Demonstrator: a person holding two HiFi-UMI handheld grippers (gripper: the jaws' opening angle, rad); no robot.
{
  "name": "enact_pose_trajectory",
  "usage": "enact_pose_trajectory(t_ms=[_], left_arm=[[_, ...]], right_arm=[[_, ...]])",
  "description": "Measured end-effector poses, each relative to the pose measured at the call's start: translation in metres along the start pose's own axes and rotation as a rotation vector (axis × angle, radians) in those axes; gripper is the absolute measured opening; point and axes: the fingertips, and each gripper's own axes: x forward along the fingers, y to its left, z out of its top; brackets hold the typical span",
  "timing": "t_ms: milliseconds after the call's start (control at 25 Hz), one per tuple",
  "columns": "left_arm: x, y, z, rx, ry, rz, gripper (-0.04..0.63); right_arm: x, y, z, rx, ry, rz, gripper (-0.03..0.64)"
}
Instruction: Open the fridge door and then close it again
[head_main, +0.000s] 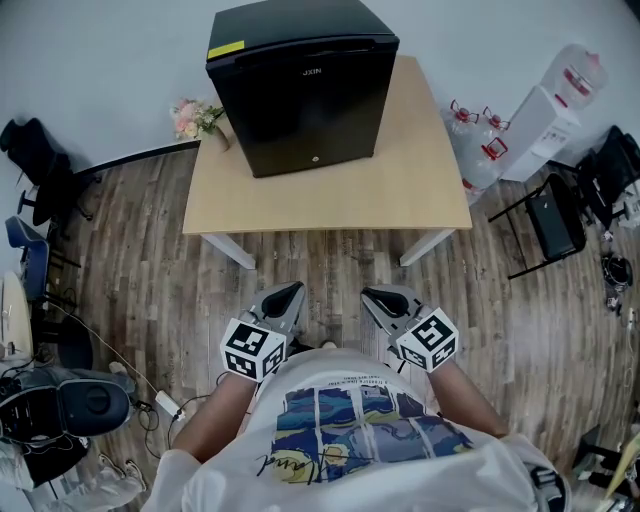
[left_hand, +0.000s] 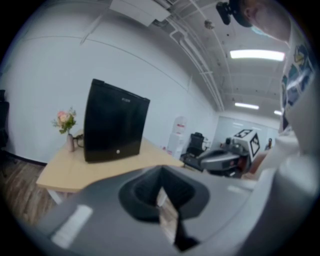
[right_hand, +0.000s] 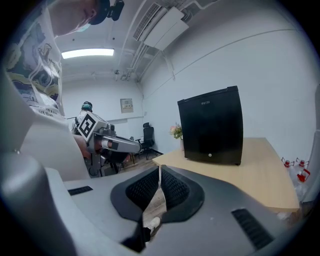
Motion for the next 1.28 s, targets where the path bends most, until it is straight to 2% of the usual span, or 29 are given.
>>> enact_pose_trajectory(t_ms=[520,1280], left_arm=[[0.008,-0.018,-0.009,0.01,0.026,-0.025,0.008],[0.001,-0.034,-0.013,0.074,0.113,0.004,0.008]], right_arm=[[-0.018,-0.002,-0.015,0.022,0.003,-0.035,0.021],[-0.008,0.007,-0.033,0.07,-0.015,0.034,0.02]])
